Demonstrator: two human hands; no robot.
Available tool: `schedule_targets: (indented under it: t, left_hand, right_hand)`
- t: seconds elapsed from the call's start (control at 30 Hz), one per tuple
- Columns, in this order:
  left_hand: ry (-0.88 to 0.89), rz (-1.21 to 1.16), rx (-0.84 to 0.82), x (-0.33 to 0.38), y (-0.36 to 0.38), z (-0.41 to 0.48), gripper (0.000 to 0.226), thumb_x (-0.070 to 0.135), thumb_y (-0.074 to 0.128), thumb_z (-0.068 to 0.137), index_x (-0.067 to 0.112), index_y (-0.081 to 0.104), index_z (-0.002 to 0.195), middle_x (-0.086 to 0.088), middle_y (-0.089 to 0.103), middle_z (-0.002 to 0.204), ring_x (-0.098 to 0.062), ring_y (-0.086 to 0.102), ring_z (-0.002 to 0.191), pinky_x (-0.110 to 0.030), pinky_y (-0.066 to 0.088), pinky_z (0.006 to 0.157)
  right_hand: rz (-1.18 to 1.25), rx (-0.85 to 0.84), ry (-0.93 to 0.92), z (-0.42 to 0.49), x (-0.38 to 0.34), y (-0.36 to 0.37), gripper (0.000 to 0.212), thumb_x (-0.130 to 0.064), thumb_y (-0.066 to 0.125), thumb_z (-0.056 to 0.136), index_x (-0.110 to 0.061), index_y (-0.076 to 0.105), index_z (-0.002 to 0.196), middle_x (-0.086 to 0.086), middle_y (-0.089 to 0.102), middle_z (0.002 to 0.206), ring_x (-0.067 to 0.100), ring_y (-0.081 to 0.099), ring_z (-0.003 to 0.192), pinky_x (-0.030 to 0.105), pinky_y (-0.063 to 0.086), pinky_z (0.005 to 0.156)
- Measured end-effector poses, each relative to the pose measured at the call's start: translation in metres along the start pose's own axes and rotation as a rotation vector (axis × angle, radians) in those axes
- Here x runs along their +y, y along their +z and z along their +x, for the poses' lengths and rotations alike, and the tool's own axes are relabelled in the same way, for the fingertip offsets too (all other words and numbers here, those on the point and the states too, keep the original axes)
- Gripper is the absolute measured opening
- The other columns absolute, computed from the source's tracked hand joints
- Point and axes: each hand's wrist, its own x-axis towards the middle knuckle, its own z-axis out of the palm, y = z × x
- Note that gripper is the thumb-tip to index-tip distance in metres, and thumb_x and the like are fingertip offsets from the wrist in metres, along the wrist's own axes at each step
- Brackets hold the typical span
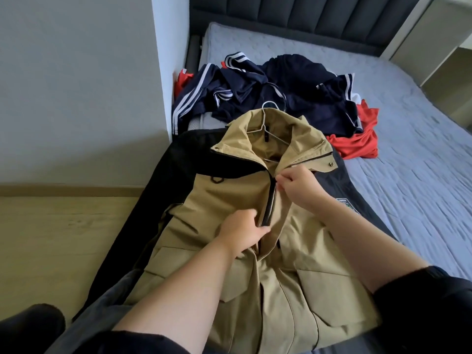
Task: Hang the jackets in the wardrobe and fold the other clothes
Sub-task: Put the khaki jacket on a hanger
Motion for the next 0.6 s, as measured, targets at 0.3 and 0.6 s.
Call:
schedule_targets:
  t: [0.3,0.6]
  left_hand:
    - [0.095,-0.123,0.196,0.035,-0.032,0.015,0.028,0.034,0.055,0.089,0.023,0.045,0.064,0.005,0.053,0.070,-0.025,0.057,0.082,-0.028,0.034,0.063]
    - [0.130,-0.010,0.224,0.007,-0.018,0.004,0.024,0.018,0.051,0.089,0.017,0.038,0.069,-0.009,0.062,0.082,-0.037,0.055,0.084,-0.030,0.029,0.062]
  right_hand:
    - [0.034,-0.045,-0.128,-0.012,-0.004,-0.018,0.040,-0.005,0.048,0.090,-0.017,0.052,0.052,0.007,0.048,0.055,0.015,0.041,0.057,0.025,0.034,0.058]
    - [0.293,0.153,0.078,-0.023,-0.009,0.010,0.042,-0.009,0.046,0.094,-0.010,0.054,0.053,0.002,0.048,0.045,0.011,0.042,0.041,0.015,0.036,0.046]
